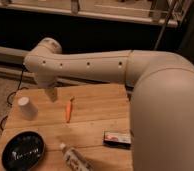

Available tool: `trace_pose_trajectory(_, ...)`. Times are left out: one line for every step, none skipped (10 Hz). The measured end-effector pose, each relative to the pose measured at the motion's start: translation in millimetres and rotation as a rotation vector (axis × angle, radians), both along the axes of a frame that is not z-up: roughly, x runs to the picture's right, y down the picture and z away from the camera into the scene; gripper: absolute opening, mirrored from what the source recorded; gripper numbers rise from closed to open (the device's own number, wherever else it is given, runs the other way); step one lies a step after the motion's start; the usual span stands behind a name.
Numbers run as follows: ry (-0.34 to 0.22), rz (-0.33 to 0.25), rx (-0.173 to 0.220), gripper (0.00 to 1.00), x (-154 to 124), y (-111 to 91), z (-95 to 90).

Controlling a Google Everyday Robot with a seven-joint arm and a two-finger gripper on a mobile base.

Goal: Place the ceramic cup in the ceramic bowl

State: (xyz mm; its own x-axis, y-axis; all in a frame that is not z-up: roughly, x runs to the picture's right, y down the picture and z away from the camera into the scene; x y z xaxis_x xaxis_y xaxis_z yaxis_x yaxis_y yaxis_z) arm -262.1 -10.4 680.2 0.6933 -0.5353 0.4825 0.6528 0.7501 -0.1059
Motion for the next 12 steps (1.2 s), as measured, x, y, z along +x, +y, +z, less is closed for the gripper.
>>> trace_pose_trajectory(-0.021,-0.037,0.016,0.8,-24.1,-4.1,2.3)
trace_pose_trajectory(-0.035,-0.06,0.021,0.8,-38.8,-4.4,5.2)
trace_pose_trajectory(-0.055,-0.091,0.023,0.8,-59.3,-2.3,11.6)
trace_pose_trajectory(-0.064,-0.105,0.02,0.8,-70.1,-0.1,18.3)
trace_pose_trajectory(-0.07,-0.116,0.017,0.8,-80.7,2.0,28.4)
trace_pose_trajectory(-0.073,-0.127,0.016,0.8,-92.8,3.8,40.1)
trace_pose_trajectory(-0.077,-0.139,0.02,0.8,-106.3,5.1,48.8)
trace_pose_trajectory(-0.077,-0.159,0.025,0.8,-122.4,7.9,57.6)
trace_pose_trajectory(-0.074,-0.174,0.024,0.8,-131.1,11.4,64.1)
trace_pose_trajectory(-0.069,-0.194,0.018,0.8,-140.2,17.5,73.0)
trace_pose_trajectory(-0.06,-0.227,0.003,0.8,-150.8,30.5,84.2)
trace_pose_trajectory(-0.058,-0.25,-0.007,0.8,-158.8,40.2,89.7)
